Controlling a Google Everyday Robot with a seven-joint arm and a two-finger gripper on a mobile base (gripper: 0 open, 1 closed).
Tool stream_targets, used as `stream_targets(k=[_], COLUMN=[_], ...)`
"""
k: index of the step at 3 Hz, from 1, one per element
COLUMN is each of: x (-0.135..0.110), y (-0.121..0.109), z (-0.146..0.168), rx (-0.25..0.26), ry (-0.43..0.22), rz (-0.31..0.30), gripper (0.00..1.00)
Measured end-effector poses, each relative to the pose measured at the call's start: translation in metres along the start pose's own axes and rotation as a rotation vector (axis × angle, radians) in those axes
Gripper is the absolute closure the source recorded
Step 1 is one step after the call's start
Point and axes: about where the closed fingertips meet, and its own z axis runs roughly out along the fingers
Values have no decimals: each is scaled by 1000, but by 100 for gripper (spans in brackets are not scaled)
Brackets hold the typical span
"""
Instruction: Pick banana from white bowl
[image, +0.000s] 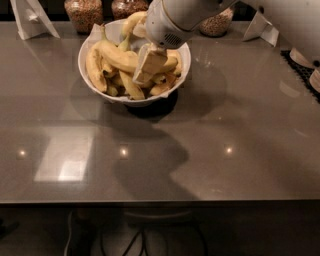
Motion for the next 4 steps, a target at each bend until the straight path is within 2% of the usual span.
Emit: stream_targets(k=[2, 3, 4], x=[10, 17, 18], y=[-1, -1, -2], z=[21, 29, 30], rx=[-19, -26, -26], ry=[28, 51, 55], rz=[11, 8, 4], gripper=[32, 39, 58])
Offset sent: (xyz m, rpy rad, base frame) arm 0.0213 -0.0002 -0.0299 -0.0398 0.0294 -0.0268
